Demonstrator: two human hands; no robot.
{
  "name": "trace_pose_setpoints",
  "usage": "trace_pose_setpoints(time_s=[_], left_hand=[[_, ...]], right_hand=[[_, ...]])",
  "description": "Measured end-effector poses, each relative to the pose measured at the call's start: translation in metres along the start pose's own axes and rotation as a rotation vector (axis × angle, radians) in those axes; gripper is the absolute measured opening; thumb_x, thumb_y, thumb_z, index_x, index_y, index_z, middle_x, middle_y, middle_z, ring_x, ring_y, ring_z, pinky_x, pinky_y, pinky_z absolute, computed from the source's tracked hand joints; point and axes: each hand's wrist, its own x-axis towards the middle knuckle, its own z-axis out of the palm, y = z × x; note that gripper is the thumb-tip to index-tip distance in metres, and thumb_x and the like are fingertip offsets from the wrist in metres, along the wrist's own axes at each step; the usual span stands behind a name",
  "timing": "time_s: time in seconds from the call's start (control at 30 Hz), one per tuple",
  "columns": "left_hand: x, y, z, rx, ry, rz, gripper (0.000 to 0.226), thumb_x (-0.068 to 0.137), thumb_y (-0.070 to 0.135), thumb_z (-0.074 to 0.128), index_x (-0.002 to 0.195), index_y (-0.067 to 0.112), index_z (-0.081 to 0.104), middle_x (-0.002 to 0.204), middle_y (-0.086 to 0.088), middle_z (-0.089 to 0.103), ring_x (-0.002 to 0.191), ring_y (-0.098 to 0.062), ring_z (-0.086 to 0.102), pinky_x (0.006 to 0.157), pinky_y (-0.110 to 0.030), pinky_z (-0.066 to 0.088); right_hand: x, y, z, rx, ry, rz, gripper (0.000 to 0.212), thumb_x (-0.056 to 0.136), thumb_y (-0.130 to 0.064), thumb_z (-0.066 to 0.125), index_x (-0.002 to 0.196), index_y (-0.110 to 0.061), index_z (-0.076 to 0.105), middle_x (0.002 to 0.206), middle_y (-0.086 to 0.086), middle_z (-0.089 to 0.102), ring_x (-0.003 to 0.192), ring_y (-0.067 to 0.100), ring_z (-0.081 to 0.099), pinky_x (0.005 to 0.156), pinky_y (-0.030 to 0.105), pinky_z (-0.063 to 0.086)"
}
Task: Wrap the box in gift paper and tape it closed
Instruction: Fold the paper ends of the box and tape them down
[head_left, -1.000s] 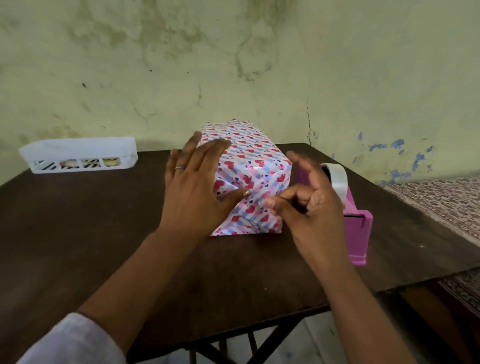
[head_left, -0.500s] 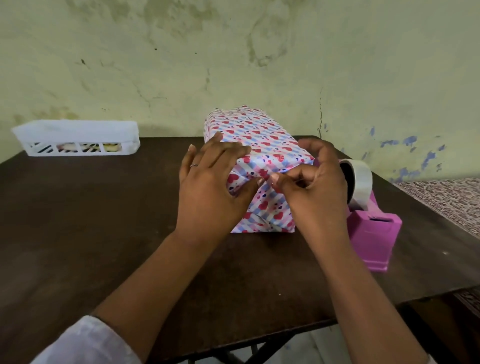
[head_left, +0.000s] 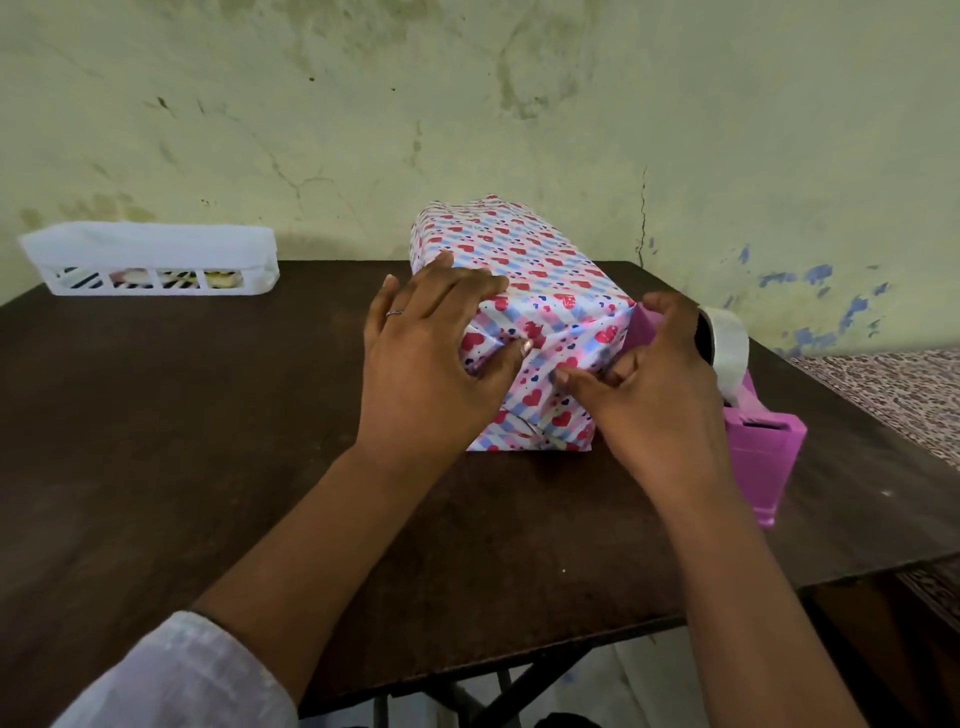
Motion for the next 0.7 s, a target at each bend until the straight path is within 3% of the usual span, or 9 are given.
trace_pose_setpoints(time_s=[0.1,0.2,0.33,0.4,0.43,0.53,0.57,0.63,0.7], left_hand=[[-0.001,0.0,0.0,-0.003,-0.004,0.0,0.049,0.078,0.046,0.062,0.119,0.018,0.062,0.126,-0.002,0.061,0.126,-0.02,0.049,0.112,-0.047,0.026],[0.0,-0.001,-0.001,-0.002,-0.008,0.001,0.05,0.078,0.047,0.062,0.12,0.019,0.061,0.127,-0.002,0.06,0.126,-0.021,0.049,0.112,-0.047,0.025],[-0.001,-0.002,-0.002,0.02,-0.03,0.009,0.052,0.079,0.051,0.059,0.123,0.021,0.059,0.131,0.0,0.057,0.127,-0.02,0.047,0.112,-0.043,0.019],[0.0,-0.004,-0.003,0.03,-0.052,0.012,0.053,0.081,0.053,0.057,0.125,0.023,0.056,0.134,0.001,0.055,0.13,-0.02,0.045,0.113,-0.041,0.015],[-0.001,-0.005,-0.003,0.03,-0.058,0.014,0.054,0.081,0.053,0.056,0.126,0.023,0.055,0.135,0.001,0.053,0.131,-0.019,0.043,0.113,-0.039,0.014],[-0.008,-0.004,-0.001,0.036,-0.045,0.046,0.057,0.084,0.051,0.053,0.131,0.02,0.05,0.142,-0.003,0.045,0.136,-0.023,0.034,0.114,-0.041,0.013],[-0.012,-0.001,-0.002,0.059,-0.026,0.062,0.057,0.084,0.049,0.052,0.132,0.019,0.048,0.145,-0.005,0.041,0.139,-0.024,0.029,0.114,-0.041,0.012],[-0.021,0.012,-0.006,0.075,0.036,0.117,0.054,0.084,0.041,0.054,0.131,0.015,0.049,0.145,-0.009,0.039,0.14,-0.025,0.024,0.115,-0.04,0.015],[-0.031,0.034,-0.005,-0.032,0.031,0.185,0.046,0.084,0.032,0.056,0.125,0.012,0.055,0.135,-0.009,0.049,0.13,-0.023,0.037,0.111,-0.04,0.028]], right_hand=[[0.003,-0.007,-0.002,0.056,0.068,-0.016,0.082,0.072,-0.05,0.072,0.135,-0.023,0.028,0.108,0.007,0.066,0.101,0.023,0.063,0.092,0.045,0.049],[0.009,-0.012,0.001,0.035,0.098,-0.04,0.077,0.075,-0.055,0.067,0.134,-0.021,0.031,0.115,0.007,0.064,0.104,0.021,0.062,0.089,0.035,0.047],[-0.001,-0.005,-0.006,0.145,0.31,-0.221,0.028,0.088,-0.026,0.062,0.111,-0.012,0.054,0.074,-0.012,0.059,0.064,-0.004,0.056,0.061,0.004,0.036],[-0.011,0.006,-0.018,0.245,0.464,-0.336,0.008,0.089,-0.017,0.058,0.097,-0.02,0.056,0.07,-0.014,0.056,0.059,-0.002,0.054,0.058,0.008,0.038],[-0.015,0.015,-0.024,0.258,0.539,-0.365,0.009,0.089,-0.017,0.057,0.094,-0.024,0.054,0.071,-0.014,0.056,0.059,0.0,0.054,0.059,0.013,0.04],[-0.021,0.049,-0.041,0.182,0.686,-0.263,0.011,0.088,-0.024,0.052,0.085,-0.034,0.049,0.074,-0.014,0.055,0.065,-0.001,0.053,0.065,0.025,0.046],[-0.022,0.063,-0.046,0.144,0.681,-0.173,0.003,0.087,-0.032,0.05,0.084,-0.032,0.051,0.074,-0.009,0.055,0.064,0.005,0.054,0.068,0.032,0.047],[-0.021,0.083,-0.05,0.112,0.591,0.023,0.029,0.085,-0.048,0.046,0.083,-0.022,0.057,0.074,0.0,0.057,0.068,0.02,0.055,0.069,0.039,0.046],[-0.019,0.089,-0.048,0.248,0.45,0.174,0.036,0.086,-0.052,0.048,0.073,-0.019,0.056,0.069,0.002,0.056,0.066,0.021,0.053,0.066,0.036,0.042]])
